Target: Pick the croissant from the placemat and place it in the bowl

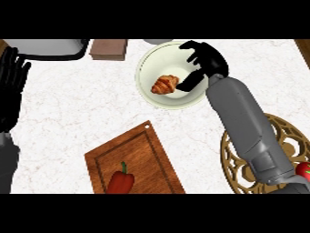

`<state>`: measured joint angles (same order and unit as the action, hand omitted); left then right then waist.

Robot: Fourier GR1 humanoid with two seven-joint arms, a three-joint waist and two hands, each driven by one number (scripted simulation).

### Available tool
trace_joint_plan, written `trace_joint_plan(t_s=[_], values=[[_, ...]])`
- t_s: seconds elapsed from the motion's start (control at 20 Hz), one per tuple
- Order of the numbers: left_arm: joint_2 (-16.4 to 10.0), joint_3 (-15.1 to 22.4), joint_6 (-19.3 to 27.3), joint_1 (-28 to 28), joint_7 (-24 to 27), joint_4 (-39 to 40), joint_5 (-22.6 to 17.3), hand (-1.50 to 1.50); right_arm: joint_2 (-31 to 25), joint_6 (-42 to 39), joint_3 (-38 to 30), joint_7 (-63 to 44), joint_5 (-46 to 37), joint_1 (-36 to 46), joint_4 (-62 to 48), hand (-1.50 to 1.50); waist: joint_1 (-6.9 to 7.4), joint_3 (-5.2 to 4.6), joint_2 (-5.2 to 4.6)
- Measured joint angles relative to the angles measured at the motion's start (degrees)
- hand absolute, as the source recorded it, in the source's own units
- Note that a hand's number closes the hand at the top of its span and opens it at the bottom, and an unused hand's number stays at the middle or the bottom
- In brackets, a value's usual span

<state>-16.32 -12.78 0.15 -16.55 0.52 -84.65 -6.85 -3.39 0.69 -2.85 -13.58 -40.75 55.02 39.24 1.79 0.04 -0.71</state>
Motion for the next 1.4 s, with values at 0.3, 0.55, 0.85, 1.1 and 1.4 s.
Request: trace_joint_plan(t_s=[0.3, 0.55, 0.85, 1.1, 1.4], values=[[-0.2, -0.4, -0.4, 0.2, 0.1, 0.3, -0.4, 0.0, 1.0, 8.4, -6.8, 9.5, 5.4, 0.7, -3.4, -1.5, 0.01, 0.02, -0.01], [0.1, -0.1, 0.1, 1.1, 0.1, -0.8, 0.3, 0.0, -1.1, 14.8, -12.3, 15.1, 9.3, 0.7, -3.2, -1.5, -0.43, 0.02, 0.19], [0.3, -0.4, 0.8, 1.2, -0.1, -0.8, 0.5, 0.0, -7.3, 15.1, -18.7, 18.9, 14.9, -1.2, -3.6, -1.5, -1.09, 0.01, 0.38], [0.3, -0.4, 0.3, 2.2, -0.9, -2.6, 0.0, 0.0, -14.9, 9.4, -24.0, 24.6, 20.6, -3.6, -5.8, -1.5, -1.01, 0.02, 0.37], [0.0, -0.6, 0.3, 1.0, -1.9, -2.3, -0.1, 0.0, -23.1, 1.1, -28.1, 31.8, 25.6, -7.2, -10.0, -1.5, -1.06, 0.04, 0.33]])
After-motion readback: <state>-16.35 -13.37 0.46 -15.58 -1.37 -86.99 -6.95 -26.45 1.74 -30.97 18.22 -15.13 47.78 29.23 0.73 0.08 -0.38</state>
